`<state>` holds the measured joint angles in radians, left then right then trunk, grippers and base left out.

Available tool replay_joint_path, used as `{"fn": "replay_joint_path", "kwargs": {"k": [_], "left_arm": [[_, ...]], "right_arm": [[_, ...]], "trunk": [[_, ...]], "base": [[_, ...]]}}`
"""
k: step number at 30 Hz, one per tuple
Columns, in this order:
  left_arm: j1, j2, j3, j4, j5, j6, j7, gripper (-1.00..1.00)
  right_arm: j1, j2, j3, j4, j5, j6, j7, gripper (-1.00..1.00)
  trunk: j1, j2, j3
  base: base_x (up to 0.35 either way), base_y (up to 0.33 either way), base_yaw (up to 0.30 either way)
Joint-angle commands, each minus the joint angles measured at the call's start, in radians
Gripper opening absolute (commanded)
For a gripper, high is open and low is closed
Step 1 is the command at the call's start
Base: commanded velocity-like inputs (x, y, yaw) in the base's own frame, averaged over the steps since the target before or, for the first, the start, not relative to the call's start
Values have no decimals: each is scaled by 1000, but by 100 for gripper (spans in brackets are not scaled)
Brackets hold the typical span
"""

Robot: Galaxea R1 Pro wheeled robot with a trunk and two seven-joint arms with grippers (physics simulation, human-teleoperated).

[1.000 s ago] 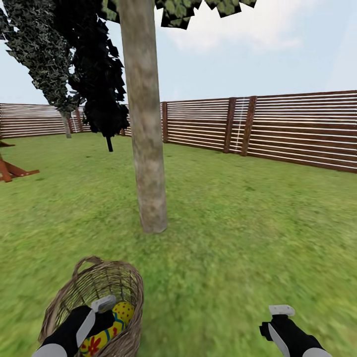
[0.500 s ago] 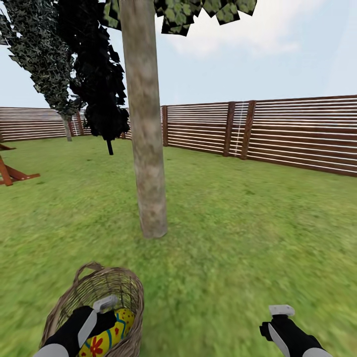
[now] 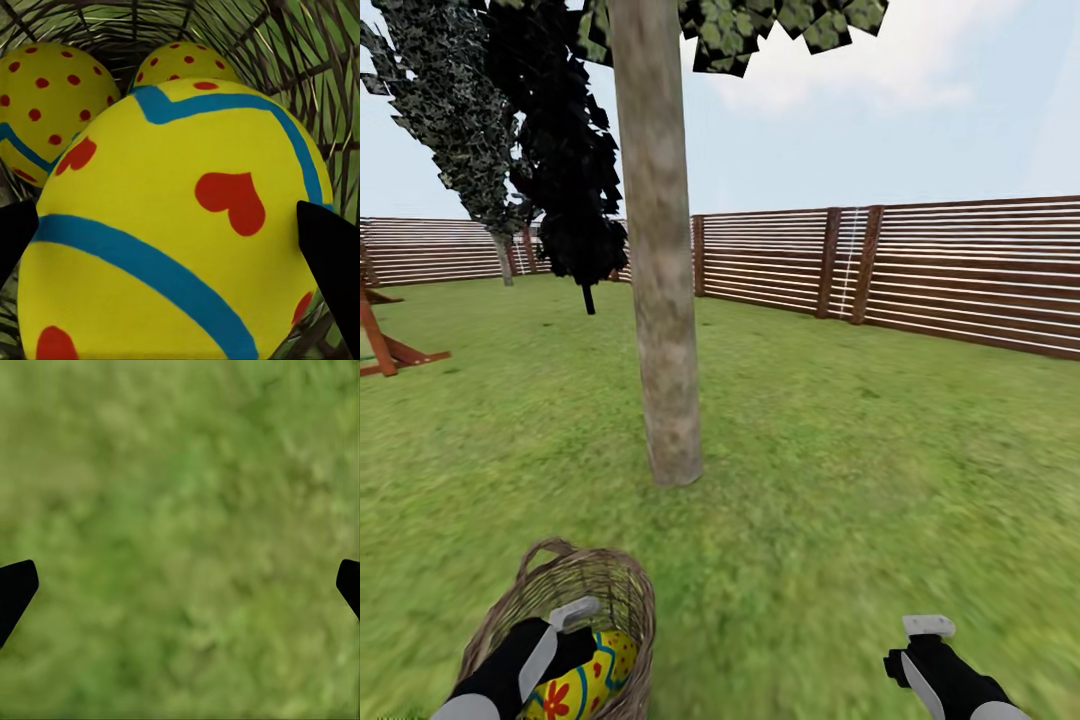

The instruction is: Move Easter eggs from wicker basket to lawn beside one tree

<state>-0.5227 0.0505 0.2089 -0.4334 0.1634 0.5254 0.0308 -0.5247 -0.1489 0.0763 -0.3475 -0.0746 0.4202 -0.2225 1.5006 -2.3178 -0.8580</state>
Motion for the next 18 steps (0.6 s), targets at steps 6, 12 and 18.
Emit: {"fn": "replay_joint_path", "kwargs": {"k": [6, 12, 18], "left_arm": [[-1, -3, 3, -1, 8, 6, 3, -100], [0, -3, 3, -1, 8, 5, 3, -100], [0, -3, 3, -1, 8, 5, 3, -100]], "right_arm": [[0, -1, 8, -2, -9, 6, -6, 100], [0, 0, 8, -2, -9, 6, -5, 100], [0, -1, 8, -2, -10, 6, -3, 100]], "trunk": [[-23, 42, 18], [-46, 84, 37], [-69, 126, 55]], "base": [[0, 0, 28], [0, 0, 0], [0, 0, 7]]}}
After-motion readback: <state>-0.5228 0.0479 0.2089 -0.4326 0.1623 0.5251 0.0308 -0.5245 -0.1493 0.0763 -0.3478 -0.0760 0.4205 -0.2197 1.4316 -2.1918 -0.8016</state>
